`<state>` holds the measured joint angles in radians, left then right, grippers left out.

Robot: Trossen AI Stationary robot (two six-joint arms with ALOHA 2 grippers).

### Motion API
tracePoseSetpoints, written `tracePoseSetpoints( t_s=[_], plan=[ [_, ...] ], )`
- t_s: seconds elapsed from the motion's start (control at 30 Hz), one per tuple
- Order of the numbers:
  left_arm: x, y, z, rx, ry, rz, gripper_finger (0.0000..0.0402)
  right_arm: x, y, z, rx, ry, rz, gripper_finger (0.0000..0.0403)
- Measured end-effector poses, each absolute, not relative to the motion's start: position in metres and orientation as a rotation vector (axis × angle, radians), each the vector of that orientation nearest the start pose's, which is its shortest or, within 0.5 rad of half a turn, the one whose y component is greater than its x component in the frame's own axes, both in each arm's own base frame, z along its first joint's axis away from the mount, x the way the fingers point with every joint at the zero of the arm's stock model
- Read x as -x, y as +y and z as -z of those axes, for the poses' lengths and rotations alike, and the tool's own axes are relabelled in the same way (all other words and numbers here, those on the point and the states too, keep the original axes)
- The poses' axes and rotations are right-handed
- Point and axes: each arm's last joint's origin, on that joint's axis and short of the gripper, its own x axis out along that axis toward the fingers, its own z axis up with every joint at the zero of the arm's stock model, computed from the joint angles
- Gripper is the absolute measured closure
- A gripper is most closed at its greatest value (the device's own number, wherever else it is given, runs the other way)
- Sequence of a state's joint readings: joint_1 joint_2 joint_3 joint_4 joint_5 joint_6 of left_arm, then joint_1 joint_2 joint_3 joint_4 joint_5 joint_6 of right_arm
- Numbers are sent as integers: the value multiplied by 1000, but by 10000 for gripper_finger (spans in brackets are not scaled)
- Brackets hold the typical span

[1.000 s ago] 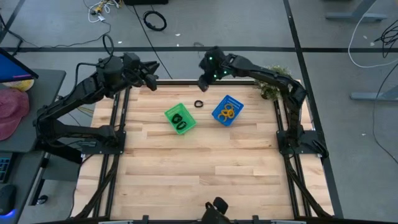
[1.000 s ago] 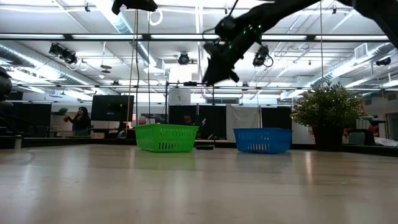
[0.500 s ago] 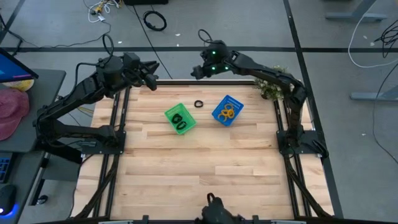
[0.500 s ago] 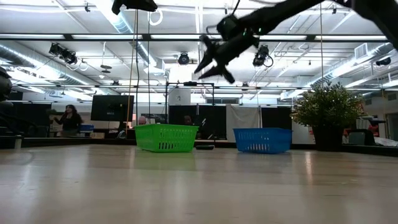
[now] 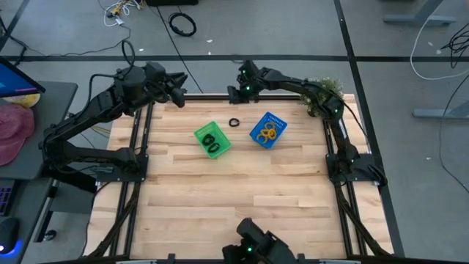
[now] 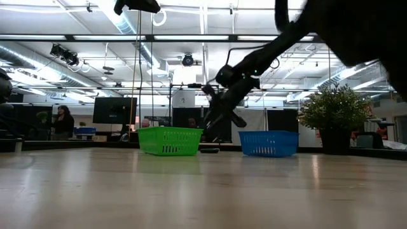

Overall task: Sort spring keychains
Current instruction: Put the black spring keychain into the green bin

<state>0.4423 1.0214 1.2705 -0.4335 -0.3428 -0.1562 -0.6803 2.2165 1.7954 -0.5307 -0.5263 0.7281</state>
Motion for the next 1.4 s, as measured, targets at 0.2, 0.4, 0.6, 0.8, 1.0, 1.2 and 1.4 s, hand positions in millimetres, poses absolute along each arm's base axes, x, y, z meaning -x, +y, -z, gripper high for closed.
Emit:
tracePoseSetpoints(
  t_s=[0.2,0.4,0.6,0.8,1.0,1.2,1.4],
  plan=[
    [-175,94,-428,155,144,-797,333,-385,-280,-165,-1245,879,434,291],
    [-175,93,-428,158,146,-773,333,-384,-273,-160,-1277,942,449,281],
    [-175,93,-428,160,152,-760,333,-379,-279,-158,-1348,936,460,221],
    [-175,93,-427,161,162,-760,333,-375,-290,-145,-1470,928,419,162],
    [-175,93,-427,161,162,-760,333,-375,-291,-149,-1478,917,392,151],
    [-175,92,-426,163,170,-745,333,-375,-288,-157,-1506,913,279,156],
    [-183,93,-419,227,212,-672,333,-364,-264,-210,-1444,941,156,173]
  ],
)
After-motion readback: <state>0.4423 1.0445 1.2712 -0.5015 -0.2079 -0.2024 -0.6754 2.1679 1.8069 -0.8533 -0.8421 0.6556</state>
